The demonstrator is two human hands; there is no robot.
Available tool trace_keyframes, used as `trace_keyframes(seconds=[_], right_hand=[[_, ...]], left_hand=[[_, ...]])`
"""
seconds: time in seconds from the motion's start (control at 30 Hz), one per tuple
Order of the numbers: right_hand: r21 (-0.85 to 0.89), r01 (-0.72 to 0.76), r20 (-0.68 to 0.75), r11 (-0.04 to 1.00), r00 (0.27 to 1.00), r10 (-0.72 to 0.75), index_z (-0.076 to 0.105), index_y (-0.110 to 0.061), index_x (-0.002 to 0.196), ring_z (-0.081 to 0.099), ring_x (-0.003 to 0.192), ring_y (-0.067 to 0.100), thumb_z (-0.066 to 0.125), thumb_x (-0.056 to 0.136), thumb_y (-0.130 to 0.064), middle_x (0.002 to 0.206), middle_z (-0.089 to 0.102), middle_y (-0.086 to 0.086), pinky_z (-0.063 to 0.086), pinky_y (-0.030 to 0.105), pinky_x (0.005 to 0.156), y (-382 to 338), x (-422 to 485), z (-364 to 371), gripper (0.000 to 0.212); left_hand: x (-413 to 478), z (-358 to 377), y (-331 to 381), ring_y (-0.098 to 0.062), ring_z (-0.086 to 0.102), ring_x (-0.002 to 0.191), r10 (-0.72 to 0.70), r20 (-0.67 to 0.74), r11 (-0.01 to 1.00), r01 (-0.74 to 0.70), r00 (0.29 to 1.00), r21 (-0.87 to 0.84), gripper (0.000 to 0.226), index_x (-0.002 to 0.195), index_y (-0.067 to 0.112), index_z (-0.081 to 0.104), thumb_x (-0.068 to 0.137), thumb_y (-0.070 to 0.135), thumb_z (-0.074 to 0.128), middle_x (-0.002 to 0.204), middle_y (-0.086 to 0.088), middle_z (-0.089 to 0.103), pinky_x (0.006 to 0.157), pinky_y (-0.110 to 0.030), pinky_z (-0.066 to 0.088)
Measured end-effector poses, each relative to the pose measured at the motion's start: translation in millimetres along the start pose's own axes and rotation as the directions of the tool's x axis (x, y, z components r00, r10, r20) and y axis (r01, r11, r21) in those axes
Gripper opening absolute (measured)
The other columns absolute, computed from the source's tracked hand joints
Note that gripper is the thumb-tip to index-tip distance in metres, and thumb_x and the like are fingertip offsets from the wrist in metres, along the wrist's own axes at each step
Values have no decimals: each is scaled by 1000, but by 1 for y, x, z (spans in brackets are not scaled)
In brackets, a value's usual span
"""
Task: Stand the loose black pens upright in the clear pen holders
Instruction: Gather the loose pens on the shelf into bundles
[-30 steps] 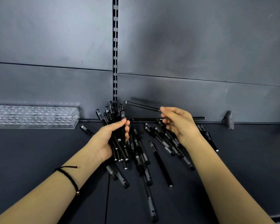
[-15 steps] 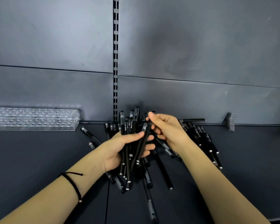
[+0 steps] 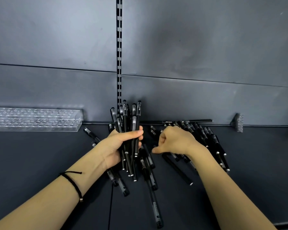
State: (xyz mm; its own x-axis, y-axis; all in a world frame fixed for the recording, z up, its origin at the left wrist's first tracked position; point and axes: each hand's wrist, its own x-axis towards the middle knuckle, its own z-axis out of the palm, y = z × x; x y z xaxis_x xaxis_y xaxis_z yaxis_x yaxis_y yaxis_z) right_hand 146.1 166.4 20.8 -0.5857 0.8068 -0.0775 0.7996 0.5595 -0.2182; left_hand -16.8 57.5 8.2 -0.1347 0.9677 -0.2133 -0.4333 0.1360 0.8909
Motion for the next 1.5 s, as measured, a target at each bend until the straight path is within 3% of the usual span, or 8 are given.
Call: trace_keyframes(seconds=[0.13, 0.27, 0.37, 0.57, 0.93, 1.1, 1.27, 1.5], right_hand=[[428, 23, -66, 904, 998, 6, 68, -13, 65, 49, 44, 3, 74, 79, -36, 48, 56, -10, 44, 21, 54, -2, -3, -5, 28], [885, 104, -43, 453, 989, -143, 60, -11, 69, 34, 37, 4, 63, 92, -25, 46, 52, -10, 18, 20, 40, -11, -12, -15, 27], [954, 166, -116, 248, 973, -201, 64, -9, 77, 38, 42, 5, 61, 91, -24, 62, 60, -6, 21, 16, 36, -16, -10, -13, 21], [935, 222, -216, 278, 975, -55, 69, -10, 82, 42, 47, 6, 63, 92, -24, 73, 65, -1, 29, 16, 40, -12, -5, -9, 18], [832, 390, -450, 395, 891, 67, 66, -20, 96, 49, 58, 3, 64, 92, -21, 76, 58, -8, 39, 11, 50, -32, -12, -1, 5], [834, 460, -497, 305, 866, 50, 48, -33, 128, 57, 95, 6, 57, 96, -25, 117, 55, -2, 48, 23, 83, -32, -13, -12, 34], [860, 471, -455, 194, 882, -123, 57, -38, 128, 59, 118, 17, 36, 102, -44, 130, 60, 1, 46, 39, 104, -30, -25, -39, 34], [789, 570, -544, 228, 822, -169, 59, -42, 124, 63, 109, 17, 29, 102, -49, 124, 65, 3, 53, 30, 88, -13, -45, -70, 38]], left_hand=[[0, 1, -3, -16, 66, 64, -25, -3, 1000, 25, 1000, -13, 16, 81, 9, 76, 68, 17, 78, 80, -7, 71, 60, -25, 57], [2, 2, -5, -25, 72, 90, -38, 22, 990, 41, 999, -137, 39, 103, -3, 66, 69, 12, 77, 98, -18, 73, 73, -32, 60], [-2, 7, -6, -30, 70, 102, -59, 128, 987, 77, 990, -140, 41, 112, -2, 68, 74, 13, 73, 108, -22, 71, 79, -36, 60], [-5, 10, -6, -17, 71, 75, -74, 148, 993, 86, 986, -76, 31, 97, 6, 77, 70, 20, 74, 99, -12, 74, 65, -27, 59], [-14, 11, -2, -17, 74, 84, 4, 172, 996, -18, 985, 82, 19, 81, 11, 80, 68, 2, 70, 95, -7, 76, 71, -32, 61], [-17, 24, -2, -12, 72, 76, 125, 136, 981, -143, 983, 131, 31, 96, 10, 74, 66, 11, 74, 80, -5, 75, 65, -25, 57], [-15, 50, -2, -11, 71, 94, 313, 133, 891, -339, 940, 301, 46, 113, 11, 66, 70, 0, 79, 96, 1, 76, 85, -26, 55], [-2, 92, -2, -13, 71, 94, 433, 120, 835, -448, 893, 321, 37, 104, 12, 69, 73, -5, 77, 96, 0, 76, 84, -27, 53]])
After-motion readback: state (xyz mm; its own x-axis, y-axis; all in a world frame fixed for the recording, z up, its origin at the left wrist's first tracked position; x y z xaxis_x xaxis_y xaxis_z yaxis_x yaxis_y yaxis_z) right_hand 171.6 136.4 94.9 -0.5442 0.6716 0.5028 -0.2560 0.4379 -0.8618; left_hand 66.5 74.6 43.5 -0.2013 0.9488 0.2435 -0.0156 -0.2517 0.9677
